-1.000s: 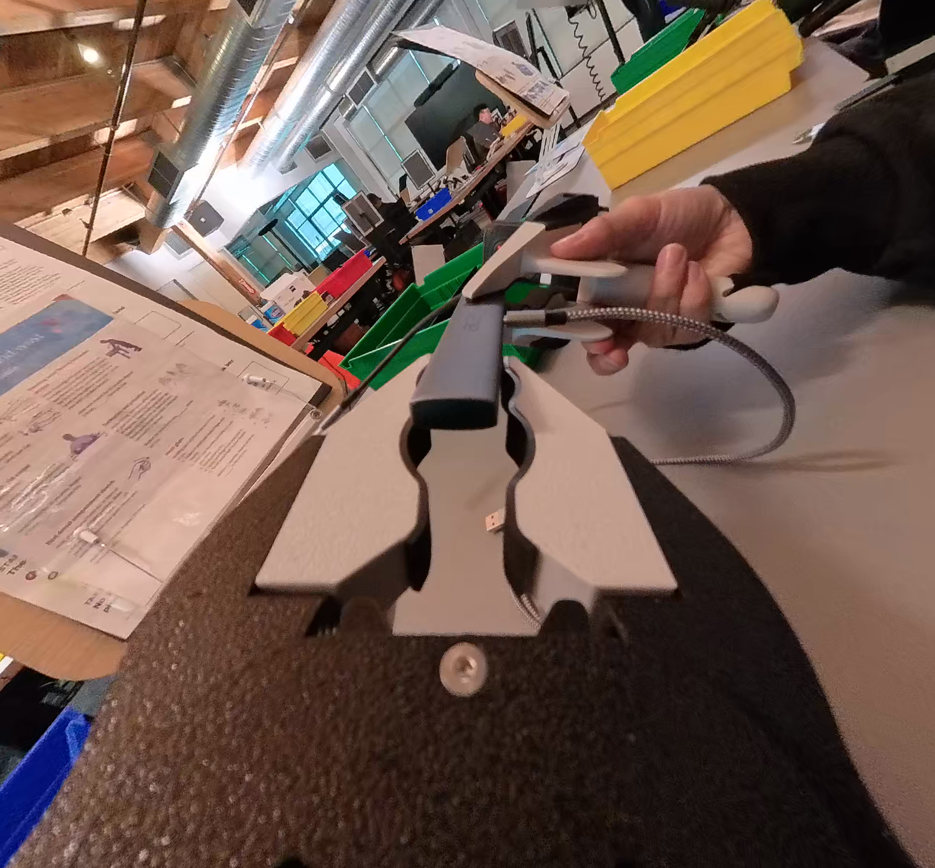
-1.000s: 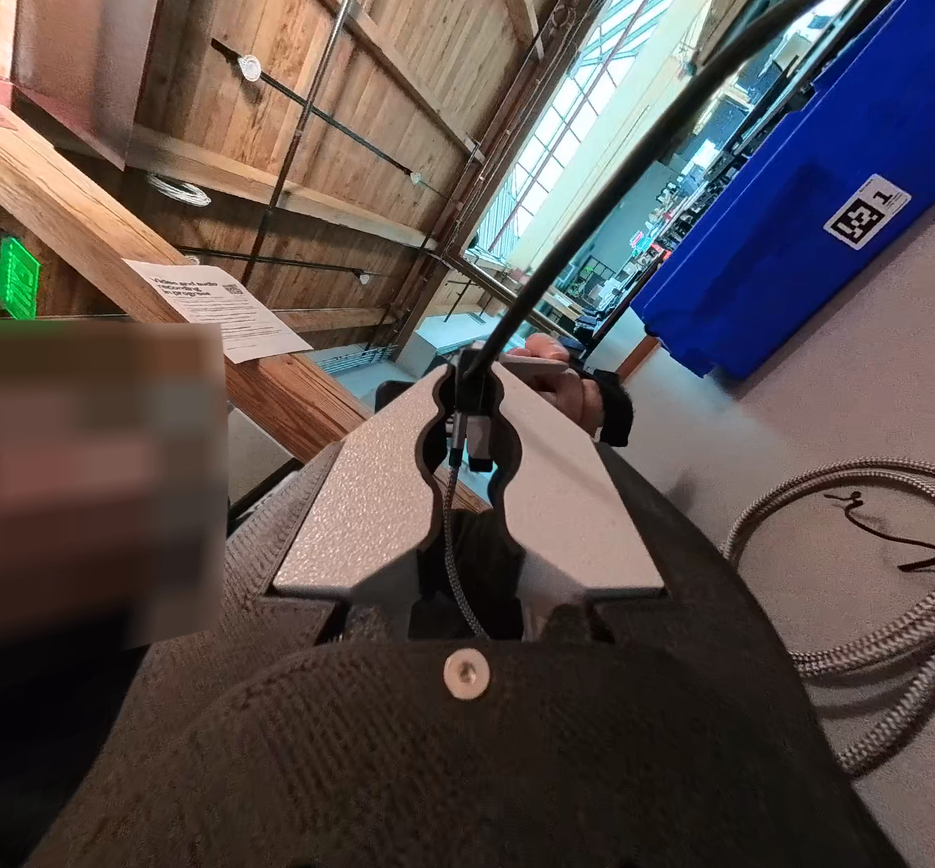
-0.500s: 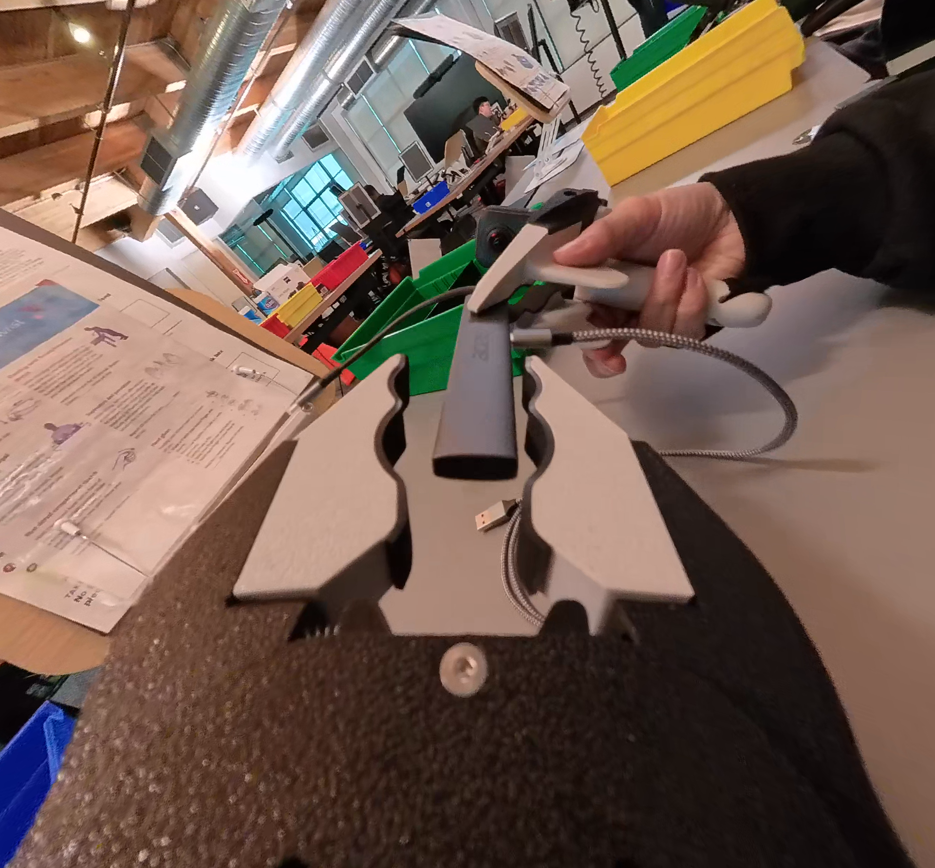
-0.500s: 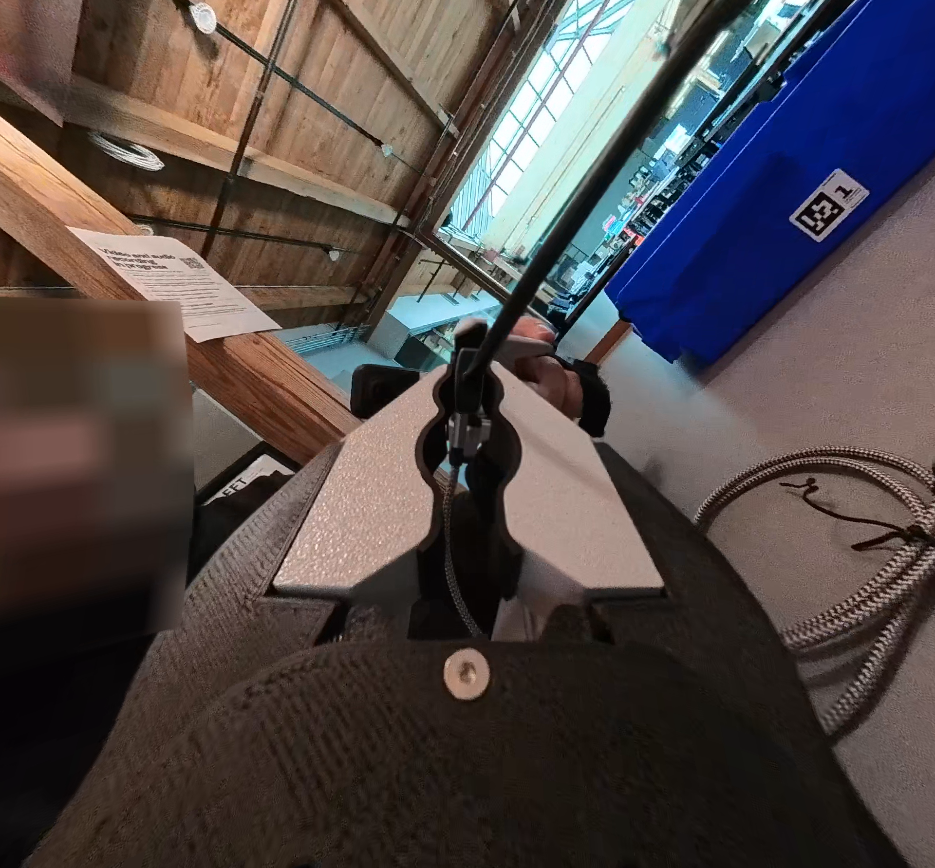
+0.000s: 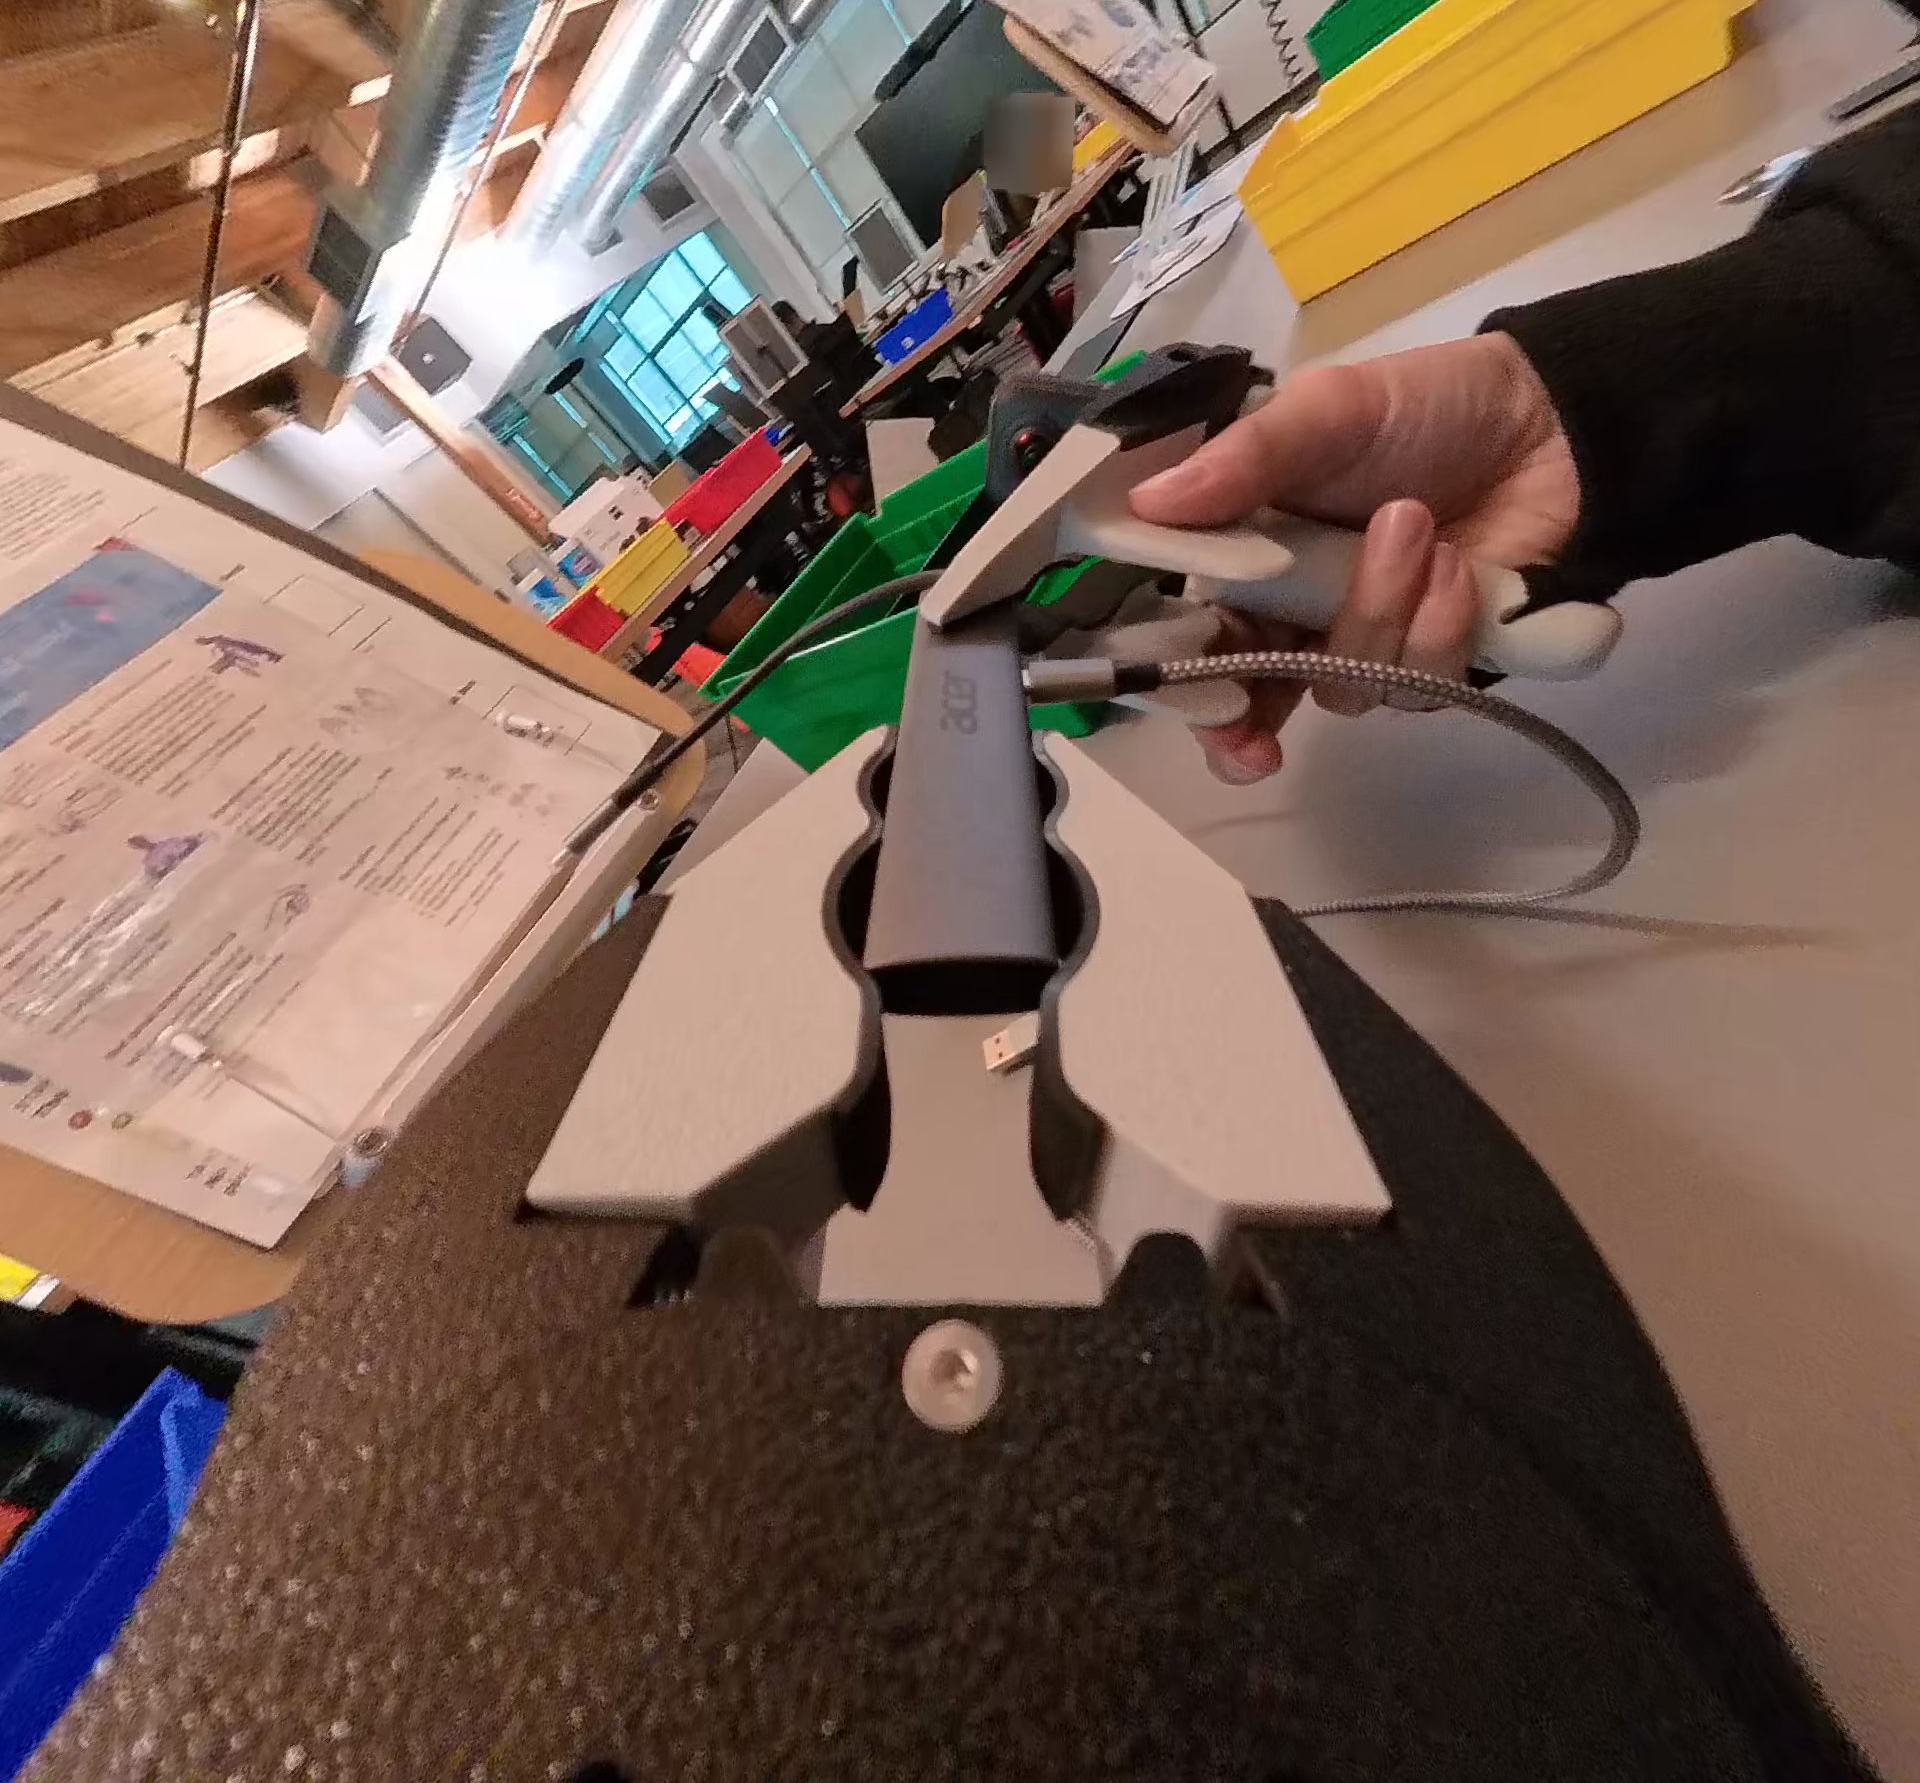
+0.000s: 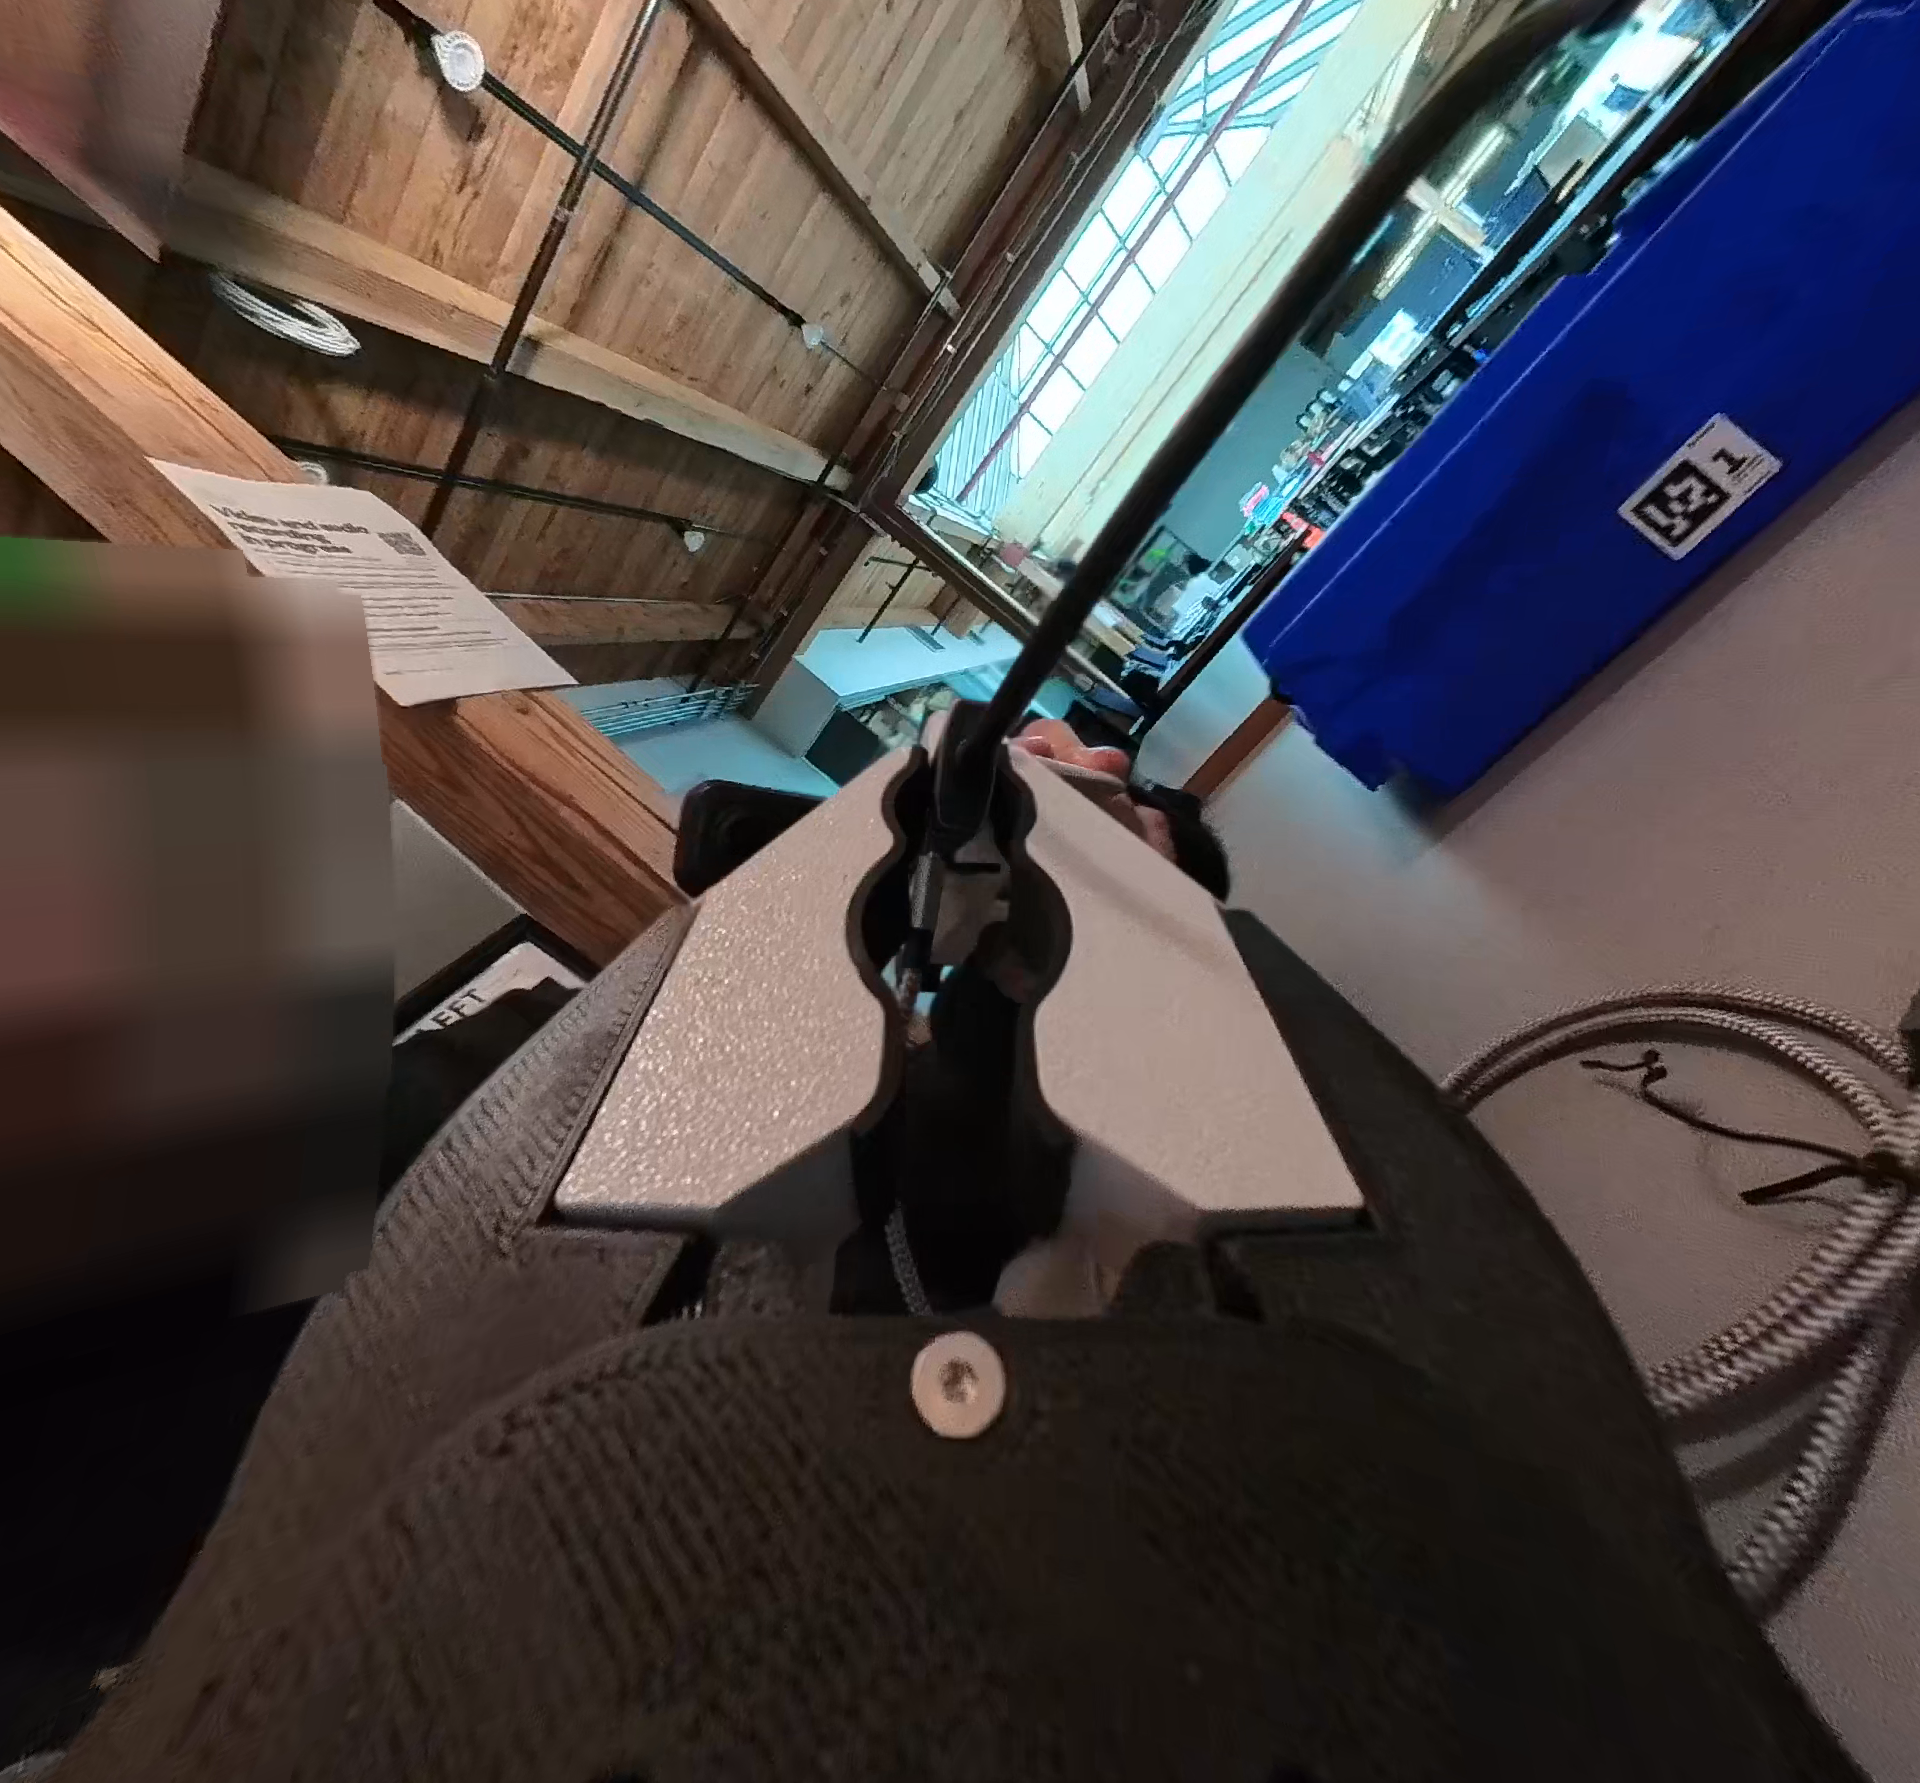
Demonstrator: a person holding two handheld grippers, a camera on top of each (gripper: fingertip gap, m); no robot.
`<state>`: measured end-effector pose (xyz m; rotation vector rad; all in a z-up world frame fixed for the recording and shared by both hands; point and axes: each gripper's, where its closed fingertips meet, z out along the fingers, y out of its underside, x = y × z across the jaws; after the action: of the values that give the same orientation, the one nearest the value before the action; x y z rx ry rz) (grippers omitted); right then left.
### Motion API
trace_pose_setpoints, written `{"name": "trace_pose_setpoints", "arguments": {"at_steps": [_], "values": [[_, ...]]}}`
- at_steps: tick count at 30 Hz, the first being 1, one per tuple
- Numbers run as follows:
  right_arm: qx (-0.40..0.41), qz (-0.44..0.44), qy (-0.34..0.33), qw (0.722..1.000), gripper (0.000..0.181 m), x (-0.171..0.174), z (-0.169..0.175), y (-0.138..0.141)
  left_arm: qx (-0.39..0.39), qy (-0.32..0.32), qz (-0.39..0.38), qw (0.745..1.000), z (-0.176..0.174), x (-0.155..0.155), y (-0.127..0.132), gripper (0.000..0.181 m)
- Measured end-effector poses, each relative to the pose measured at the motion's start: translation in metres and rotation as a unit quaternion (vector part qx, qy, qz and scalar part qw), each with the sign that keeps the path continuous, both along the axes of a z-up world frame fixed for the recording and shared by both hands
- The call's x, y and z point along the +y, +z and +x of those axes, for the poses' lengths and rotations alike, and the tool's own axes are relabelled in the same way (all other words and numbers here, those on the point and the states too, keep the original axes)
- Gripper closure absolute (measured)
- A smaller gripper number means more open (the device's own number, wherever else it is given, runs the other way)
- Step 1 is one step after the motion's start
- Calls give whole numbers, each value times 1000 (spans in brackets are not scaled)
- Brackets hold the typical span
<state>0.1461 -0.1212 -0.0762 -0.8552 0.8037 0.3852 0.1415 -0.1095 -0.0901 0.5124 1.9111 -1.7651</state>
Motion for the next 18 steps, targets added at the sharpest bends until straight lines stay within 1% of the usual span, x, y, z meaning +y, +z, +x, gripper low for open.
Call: {"name": "trace_pose_setpoints", "arguments": {"at_steps": [1,3,4,6,8,10,12,13,16,18], "values": [[-8,-21,-22,1000,167,-3,3,-2,0,14,-3,1000,4,0,1,160],[-30,-105,-94,990,145,-10,11,-11,14,51,-16,998,16,2,5,160],[-53,-152,-134,978,140,-14,14,-13,32,68,-22,997,24,4,7,160],[-109,-232,-212,943,128,-16,16,-10,67,104,-40,991,39,9,11,160],[-164,-287,-261,907,118,-7,16,-3,83,134,-43,987,50,13,10,159],[-230,-316,-296,872,127,6,14,9,91,166,-50,981,60,16,10,159],[-273,-319,-342,840,143,12,17,20,103,189,-59,975,65,18,10,160],[-283,-322,-349,833,148,17,19,22,109,196,-65,972,66,19,11,160],[-269,-373,-348,817,149,26,31,10,126,203,-75,968,65,17,12,160],[-274,-383,-366,803,155,26,35,10,137,204,-76,966,63,15,11,160]]}}
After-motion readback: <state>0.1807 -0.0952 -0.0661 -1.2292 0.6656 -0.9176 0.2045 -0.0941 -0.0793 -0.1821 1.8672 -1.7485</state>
